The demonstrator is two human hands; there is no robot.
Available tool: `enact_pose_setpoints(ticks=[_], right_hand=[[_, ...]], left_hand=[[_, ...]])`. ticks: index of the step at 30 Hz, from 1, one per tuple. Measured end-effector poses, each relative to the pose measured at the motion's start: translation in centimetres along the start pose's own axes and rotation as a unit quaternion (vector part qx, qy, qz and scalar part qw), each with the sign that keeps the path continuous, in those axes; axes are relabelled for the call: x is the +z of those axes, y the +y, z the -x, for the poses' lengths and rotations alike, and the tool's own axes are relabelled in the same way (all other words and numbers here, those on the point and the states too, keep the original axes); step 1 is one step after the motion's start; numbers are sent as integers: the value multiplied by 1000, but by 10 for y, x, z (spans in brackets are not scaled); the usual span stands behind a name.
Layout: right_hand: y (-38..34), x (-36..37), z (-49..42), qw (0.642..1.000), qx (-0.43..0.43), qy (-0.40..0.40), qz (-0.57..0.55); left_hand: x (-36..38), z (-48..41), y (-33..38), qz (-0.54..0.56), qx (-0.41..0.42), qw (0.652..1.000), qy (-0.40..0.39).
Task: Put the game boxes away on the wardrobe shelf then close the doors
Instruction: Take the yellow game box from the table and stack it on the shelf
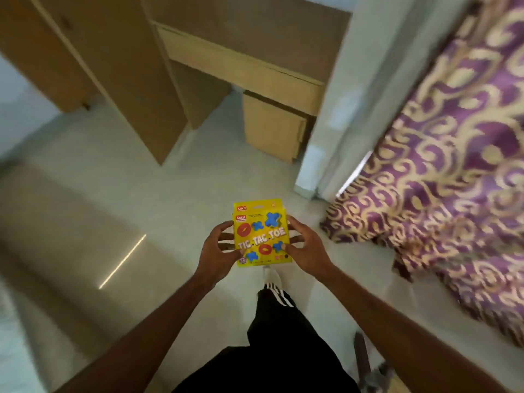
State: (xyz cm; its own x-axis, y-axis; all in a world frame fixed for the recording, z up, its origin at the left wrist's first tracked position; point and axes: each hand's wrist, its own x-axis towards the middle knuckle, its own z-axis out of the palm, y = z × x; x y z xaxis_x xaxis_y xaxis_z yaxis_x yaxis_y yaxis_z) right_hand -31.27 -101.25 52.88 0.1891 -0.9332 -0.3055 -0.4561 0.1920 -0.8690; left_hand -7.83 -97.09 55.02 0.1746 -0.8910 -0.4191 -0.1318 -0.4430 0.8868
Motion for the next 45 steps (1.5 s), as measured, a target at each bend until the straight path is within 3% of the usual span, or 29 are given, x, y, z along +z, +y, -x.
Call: enact_pose_setpoints(ticks=[13,18,23,33,45], right_hand=[[-203,122,-255,966,-137,-207,66],[-272,198,-318,936,-178,-288,102],[-345,324,-373,908,-210,-341,126],[-484,570,-430,891,-246,-357,135],[-618,768,-542,893,-246,-361,109]], left_hand=[[-176,-137,51,112,-7,961,254],[-250,-170,50,137,-7,932,336],[-365,-204,30,161,5,897,411],[-640,-245,8,101,-1,887,450],[-884,-347,20,102,3,893,439]])
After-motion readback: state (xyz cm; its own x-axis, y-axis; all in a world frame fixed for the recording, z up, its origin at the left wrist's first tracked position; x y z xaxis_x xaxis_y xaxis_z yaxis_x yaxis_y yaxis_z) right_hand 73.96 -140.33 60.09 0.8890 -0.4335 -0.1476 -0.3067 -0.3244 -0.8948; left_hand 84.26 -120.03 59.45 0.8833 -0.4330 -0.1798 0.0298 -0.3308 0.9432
